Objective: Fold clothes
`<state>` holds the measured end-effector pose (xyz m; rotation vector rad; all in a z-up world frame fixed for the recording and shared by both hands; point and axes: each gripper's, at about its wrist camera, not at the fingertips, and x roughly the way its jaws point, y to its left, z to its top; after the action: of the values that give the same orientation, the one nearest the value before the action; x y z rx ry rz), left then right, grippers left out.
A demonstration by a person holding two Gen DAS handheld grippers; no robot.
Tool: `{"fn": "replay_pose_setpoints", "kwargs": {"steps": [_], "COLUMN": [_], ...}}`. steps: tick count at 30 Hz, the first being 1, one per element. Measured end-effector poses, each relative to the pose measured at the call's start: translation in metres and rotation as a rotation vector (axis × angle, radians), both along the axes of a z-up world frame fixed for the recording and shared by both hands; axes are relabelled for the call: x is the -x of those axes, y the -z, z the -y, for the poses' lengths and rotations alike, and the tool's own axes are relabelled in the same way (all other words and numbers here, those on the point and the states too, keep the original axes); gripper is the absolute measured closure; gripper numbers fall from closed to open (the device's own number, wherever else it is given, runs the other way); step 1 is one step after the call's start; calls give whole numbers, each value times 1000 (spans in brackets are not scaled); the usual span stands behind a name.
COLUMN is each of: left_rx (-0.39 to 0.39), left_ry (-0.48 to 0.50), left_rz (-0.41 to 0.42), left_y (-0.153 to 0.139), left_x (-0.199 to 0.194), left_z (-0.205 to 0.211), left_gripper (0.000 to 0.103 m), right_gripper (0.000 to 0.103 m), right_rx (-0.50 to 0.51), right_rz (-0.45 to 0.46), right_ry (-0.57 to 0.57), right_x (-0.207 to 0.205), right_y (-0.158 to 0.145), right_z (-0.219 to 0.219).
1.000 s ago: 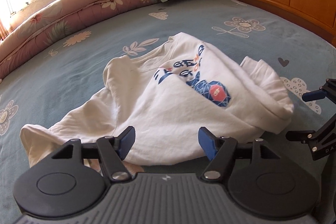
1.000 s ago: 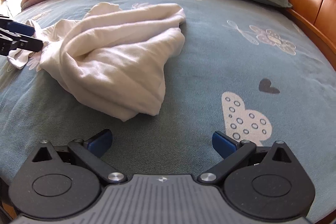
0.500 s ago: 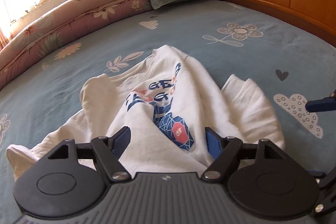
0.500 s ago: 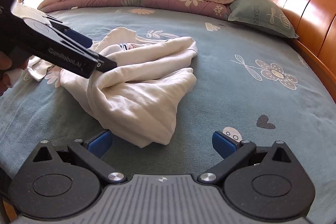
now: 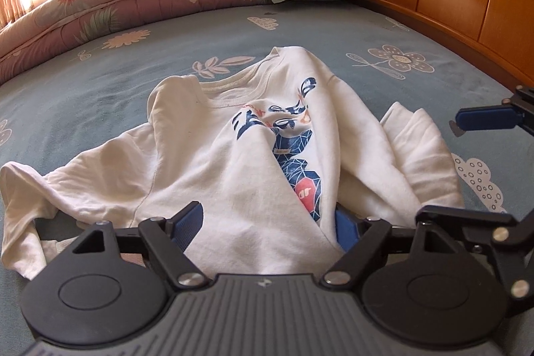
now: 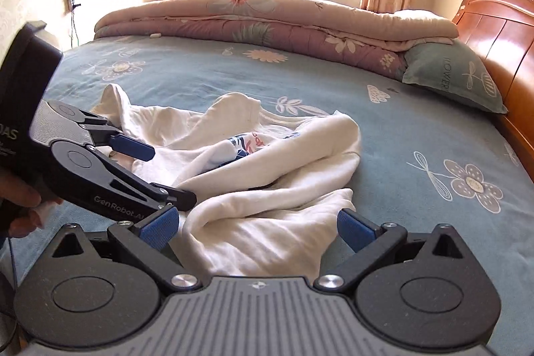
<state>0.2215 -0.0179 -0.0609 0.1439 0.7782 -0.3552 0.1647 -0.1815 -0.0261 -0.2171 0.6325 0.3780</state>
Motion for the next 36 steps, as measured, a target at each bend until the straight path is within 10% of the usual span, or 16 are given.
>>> {"fn": "replay_pose_setpoints", "kwargs": {"steps": [12, 18, 26, 36], "left_rx": [62, 105, 121, 113], "left_ry": [43, 29, 29, 34], "left_rz": [-33, -50, -67, -75], "left_y": [12, 16, 21, 22], "left_x": [-5, -5, -6, -6], "left_z": [-7, -16, -21, -16], "left_gripper": [20, 20, 20, 20], "right_gripper": [0, 2, 53, 64], "right_rx": [114, 126, 164, 291], "right_rz": [-24, 35, -21, -16], "right_ry": [121, -24, -137, -128], "right_x": [-4, 0, 0, -10], "right_y": [12, 8, 16, 28], "right_z": [4, -22, -37, -43]}}
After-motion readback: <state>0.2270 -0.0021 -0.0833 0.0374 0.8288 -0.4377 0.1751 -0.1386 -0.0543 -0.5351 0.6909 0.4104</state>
